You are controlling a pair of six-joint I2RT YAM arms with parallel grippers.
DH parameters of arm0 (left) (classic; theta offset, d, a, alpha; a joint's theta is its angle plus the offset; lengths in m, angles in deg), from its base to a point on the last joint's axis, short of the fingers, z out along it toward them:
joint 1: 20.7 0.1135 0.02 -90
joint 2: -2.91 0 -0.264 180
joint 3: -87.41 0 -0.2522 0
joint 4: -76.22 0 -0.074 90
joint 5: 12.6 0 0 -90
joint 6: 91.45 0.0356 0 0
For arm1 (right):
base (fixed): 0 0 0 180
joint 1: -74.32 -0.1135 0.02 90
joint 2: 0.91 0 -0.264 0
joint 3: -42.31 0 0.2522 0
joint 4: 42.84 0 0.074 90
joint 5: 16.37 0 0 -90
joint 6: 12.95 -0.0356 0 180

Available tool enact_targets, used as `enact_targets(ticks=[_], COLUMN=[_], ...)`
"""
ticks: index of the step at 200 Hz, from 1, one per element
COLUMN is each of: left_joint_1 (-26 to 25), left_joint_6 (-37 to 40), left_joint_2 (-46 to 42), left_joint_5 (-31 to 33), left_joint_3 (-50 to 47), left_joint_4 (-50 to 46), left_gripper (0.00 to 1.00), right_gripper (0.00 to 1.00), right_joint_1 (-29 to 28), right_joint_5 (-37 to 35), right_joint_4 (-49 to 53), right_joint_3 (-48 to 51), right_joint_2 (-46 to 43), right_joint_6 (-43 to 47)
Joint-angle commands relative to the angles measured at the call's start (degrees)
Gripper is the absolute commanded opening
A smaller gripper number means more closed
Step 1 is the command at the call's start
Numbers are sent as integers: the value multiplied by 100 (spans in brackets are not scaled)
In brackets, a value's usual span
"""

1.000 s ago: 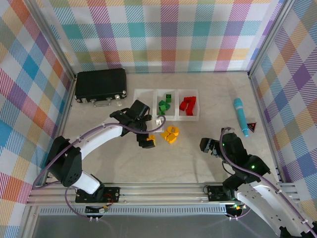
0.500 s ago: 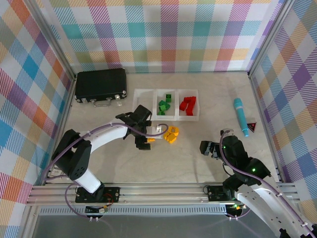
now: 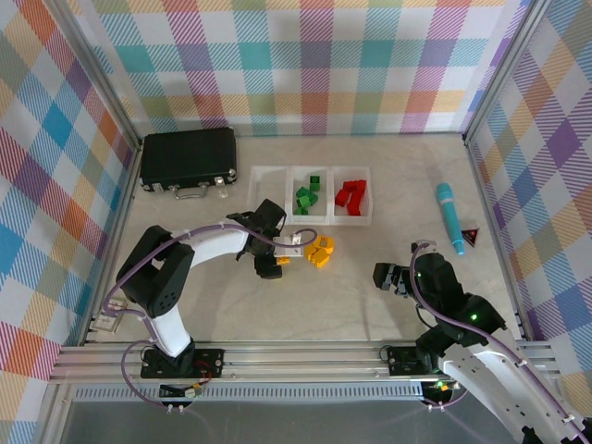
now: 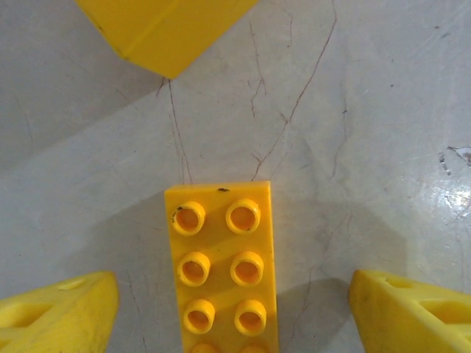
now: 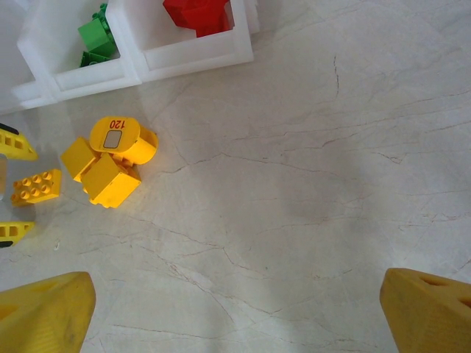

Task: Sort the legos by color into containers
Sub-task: Pick up the lego from the center of the table.

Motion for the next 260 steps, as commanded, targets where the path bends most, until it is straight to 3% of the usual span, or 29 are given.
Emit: enact_targets(ticks=[1, 93, 107, 129, 159, 208, 260], left_joint_1=[44, -118, -164, -184, -229, -263, -234], left_joint_6=[-44, -85, -81, -148, -122, -201, -768], left_joint_2=[161, 700, 729, 871, 931, 704, -237], left_joint_5=[247, 325, 386, 523, 291, 66, 137], left_joint_3=[280, 935, 974, 1157, 1338, 1442, 1331], left_joint_4=[-115, -1112, -1168, -1309, -1596, -1917, -1634], left_gripper=[75, 61, 57, 42, 36, 26, 21], right_gripper=[99, 99, 99, 99, 99, 99, 99], right_joint_1=[27, 27, 27, 32, 27, 27, 27], right_joint_5=[43, -104, -158, -192, -233, -306, -308], right_joint_4=[-136, -81, -65, -46, -29, -10, -19], right_joint_3=[-32, -42, -51, -58, -44, -42, -69], right_joint_2=[-40, -143, -187, -242, -302, -366, -294], right_joint_6=[76, 15, 9, -7, -37, -62, -42])
